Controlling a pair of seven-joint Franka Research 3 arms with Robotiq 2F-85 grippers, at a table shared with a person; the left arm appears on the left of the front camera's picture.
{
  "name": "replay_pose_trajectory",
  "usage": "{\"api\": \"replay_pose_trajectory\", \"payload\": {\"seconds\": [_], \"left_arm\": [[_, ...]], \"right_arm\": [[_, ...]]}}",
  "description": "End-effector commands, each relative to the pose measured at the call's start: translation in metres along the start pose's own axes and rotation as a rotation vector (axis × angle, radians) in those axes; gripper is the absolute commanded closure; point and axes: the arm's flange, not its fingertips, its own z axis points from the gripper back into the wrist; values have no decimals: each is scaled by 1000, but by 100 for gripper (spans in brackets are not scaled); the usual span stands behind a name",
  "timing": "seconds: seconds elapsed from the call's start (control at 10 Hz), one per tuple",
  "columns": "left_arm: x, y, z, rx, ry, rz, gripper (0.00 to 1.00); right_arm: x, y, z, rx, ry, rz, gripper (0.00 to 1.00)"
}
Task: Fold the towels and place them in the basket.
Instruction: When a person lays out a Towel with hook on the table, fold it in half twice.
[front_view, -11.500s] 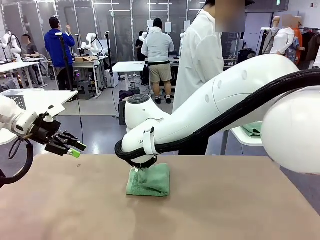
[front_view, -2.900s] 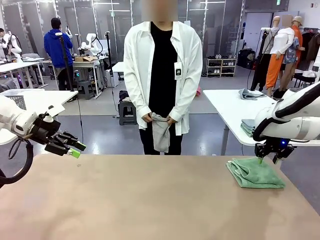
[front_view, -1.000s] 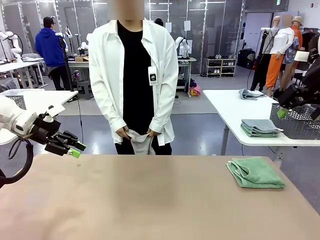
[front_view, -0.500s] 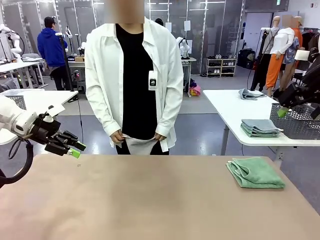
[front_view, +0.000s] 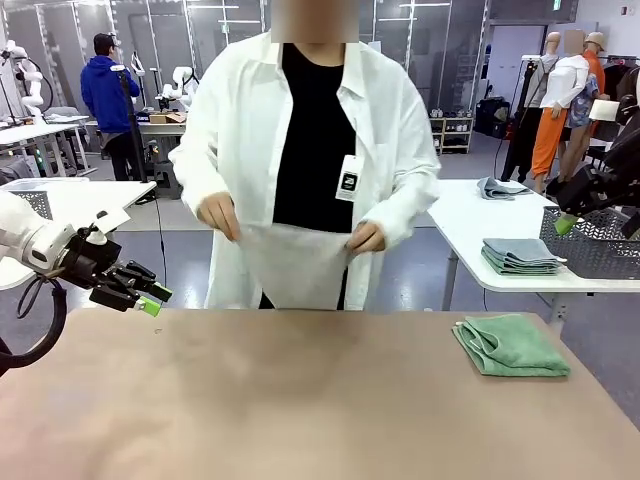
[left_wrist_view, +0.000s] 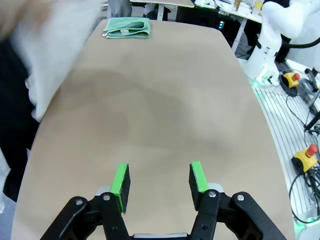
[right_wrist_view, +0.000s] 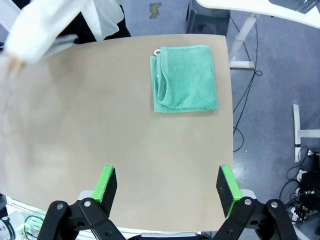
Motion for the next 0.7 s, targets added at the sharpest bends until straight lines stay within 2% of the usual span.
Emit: {"api": "replay_pose_trajectory", "payload": {"seconds": [0.0,0.6], "left_arm": [[2,-1,1,3,1,-3,38],[2,-1,1,3,1,-3,38]], "right_arm": [[2,-1,-1,-1,-4,-12,0],[2,-1,-1,-1,-4,-12,0]]}}
